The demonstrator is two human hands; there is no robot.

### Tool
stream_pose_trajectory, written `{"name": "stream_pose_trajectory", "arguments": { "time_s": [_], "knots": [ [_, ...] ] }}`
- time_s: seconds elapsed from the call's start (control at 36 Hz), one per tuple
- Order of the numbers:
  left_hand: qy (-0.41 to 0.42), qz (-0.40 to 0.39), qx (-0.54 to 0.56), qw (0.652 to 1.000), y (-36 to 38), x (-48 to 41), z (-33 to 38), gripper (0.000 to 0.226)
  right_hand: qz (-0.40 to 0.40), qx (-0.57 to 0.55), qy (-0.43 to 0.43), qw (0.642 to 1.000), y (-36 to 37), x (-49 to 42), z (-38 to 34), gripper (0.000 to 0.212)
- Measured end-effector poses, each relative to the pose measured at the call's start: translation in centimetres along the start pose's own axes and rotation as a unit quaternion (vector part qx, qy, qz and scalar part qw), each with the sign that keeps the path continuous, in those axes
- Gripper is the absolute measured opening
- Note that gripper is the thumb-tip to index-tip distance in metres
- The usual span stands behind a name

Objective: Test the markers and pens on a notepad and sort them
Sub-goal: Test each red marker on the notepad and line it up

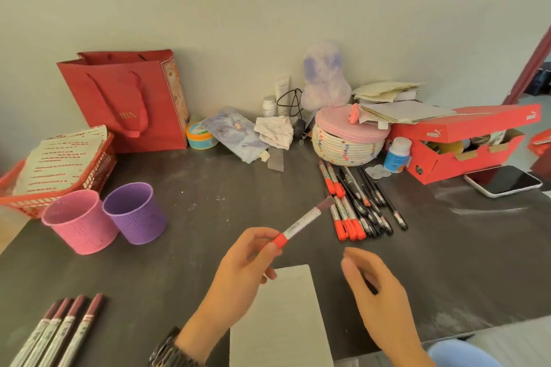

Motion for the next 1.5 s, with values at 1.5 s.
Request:
{"name": "stream_pose_trajectory", "arguments": {
  "time_s": [1.5],
  "knots": [
    [0.111,-0.011,-0.463,0.879,-0.8,6.7,-6.2,0.025,-0.129,-0.220,-0.002,0.967,11.7,-3.0,-5.9,0.022]
  ]
}}
Point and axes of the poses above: each hand's wrist, its own x-axis away from the middle knuckle, its own y-axis out of the palm, z = x × y, the point moved 8 cm from there along -x, towards the middle knuckle, and after that the axes turned 10 degrees about -z, right-handed, at the moved point
